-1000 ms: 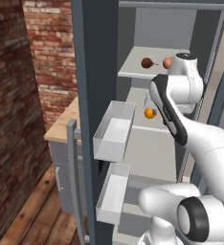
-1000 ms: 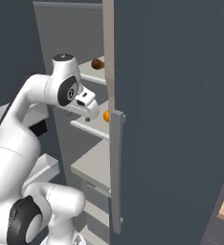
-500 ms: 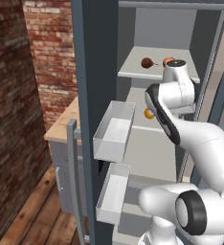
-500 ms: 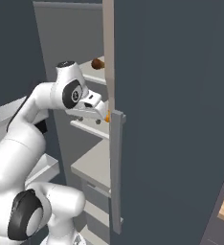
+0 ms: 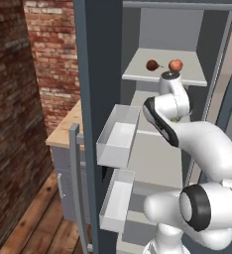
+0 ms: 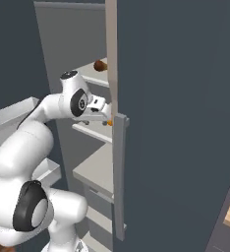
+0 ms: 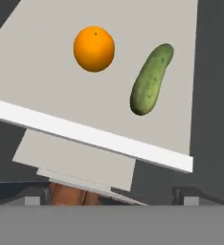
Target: Take the orange and cucumber from the second highest rack and move them to the highest rack where the pear and peach are located, to maximize freezer space. Close the freezer door after rearranging.
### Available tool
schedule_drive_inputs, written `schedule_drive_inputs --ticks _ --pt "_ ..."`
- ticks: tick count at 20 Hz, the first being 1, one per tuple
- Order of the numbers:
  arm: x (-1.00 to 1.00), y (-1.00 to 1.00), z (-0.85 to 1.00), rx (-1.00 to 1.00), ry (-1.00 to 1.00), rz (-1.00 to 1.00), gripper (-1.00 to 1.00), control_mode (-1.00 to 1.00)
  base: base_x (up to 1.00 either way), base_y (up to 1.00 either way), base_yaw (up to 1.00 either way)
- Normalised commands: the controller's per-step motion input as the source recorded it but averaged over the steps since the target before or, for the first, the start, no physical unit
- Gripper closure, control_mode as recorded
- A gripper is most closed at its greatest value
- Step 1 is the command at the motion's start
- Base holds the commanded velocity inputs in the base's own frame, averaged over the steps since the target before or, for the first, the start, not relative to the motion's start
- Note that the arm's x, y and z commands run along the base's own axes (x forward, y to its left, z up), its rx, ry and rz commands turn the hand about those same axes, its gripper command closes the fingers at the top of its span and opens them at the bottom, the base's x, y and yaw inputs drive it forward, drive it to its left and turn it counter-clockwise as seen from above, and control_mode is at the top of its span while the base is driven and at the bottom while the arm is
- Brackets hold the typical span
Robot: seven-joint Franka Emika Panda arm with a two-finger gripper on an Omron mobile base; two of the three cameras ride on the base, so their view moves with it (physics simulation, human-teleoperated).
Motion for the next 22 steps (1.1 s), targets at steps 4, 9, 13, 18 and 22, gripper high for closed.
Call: schedule_drive_inputs --ticks 4,9,13,18,22 --pt "0.64 0.00 -0.05 0.00 0.00 0.09 -1.00 -1.00 0.00 0.00 0.00" --pt "0.44 -0.01 -0.03 0.00 0.00 0.00 -1.00 -1.00 0.00 0.00 0.00" --pt "0.35 -0.09 -0.17 0.00 0.00 0.00 -1.00 -1.00 0.00 0.00 0.00" --pt "0.30 -0.17 -0.26 0.00 0.00 0.00 -1.00 -1.00 0.00 0.00 0.00" --pt "0.29 -0.17 -0.25 0.00 0.00 0.00 -1.00 -1.00 0.00 0.00 0.00"
